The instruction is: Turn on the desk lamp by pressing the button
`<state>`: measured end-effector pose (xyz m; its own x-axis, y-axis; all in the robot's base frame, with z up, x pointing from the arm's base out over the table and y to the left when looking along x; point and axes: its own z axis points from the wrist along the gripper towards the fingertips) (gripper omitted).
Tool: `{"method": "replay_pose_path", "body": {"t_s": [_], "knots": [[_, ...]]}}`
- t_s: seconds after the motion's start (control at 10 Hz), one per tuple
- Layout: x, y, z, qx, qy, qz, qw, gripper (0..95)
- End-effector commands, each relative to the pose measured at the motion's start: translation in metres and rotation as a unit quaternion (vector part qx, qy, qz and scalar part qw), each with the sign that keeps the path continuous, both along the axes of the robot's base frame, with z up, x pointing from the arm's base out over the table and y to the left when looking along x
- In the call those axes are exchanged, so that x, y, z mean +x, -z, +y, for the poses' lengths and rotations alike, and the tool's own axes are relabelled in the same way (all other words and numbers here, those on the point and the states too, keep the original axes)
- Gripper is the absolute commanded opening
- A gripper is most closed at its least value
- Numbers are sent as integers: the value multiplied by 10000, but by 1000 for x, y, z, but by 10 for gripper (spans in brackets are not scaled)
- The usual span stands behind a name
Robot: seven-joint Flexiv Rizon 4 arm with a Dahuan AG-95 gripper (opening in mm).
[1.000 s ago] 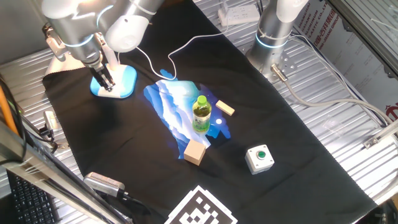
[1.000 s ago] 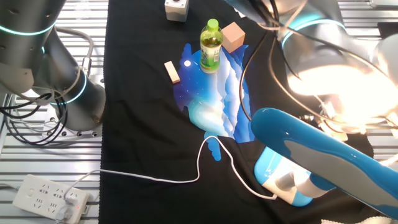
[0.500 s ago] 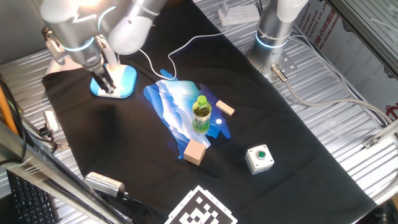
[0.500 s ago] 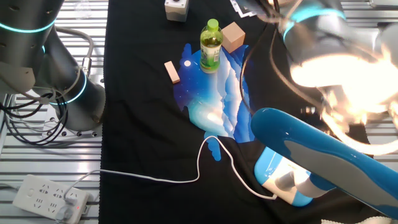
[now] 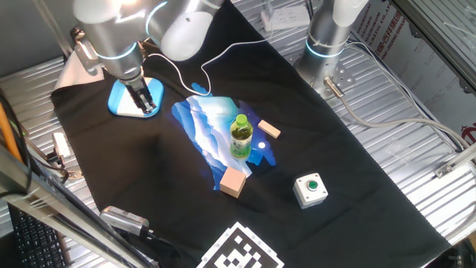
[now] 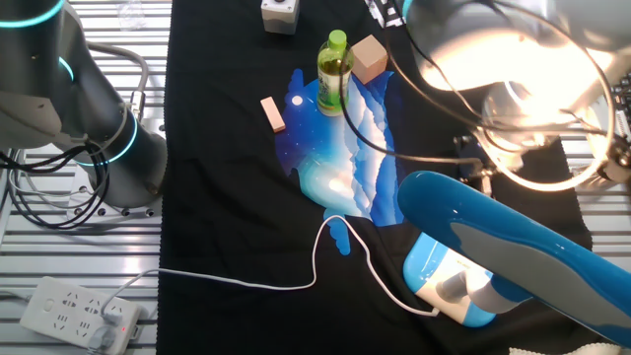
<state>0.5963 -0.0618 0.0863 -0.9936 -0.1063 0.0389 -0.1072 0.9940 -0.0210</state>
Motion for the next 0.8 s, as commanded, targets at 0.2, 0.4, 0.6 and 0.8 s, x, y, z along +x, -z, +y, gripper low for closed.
{"method": "replay_pose_path", "body": {"t_s": [0.2, 0.4, 0.6, 0.8], "knots": [[-2, -2, 0, 17, -45, 24, 10000, 0], [-2, -2, 0, 21, -129, 32, 9999, 0], [-2, -2, 0, 62, -310, 79, 9995, 0], [-2, -2, 0, 80, -358, 138, 9992, 0]]}}
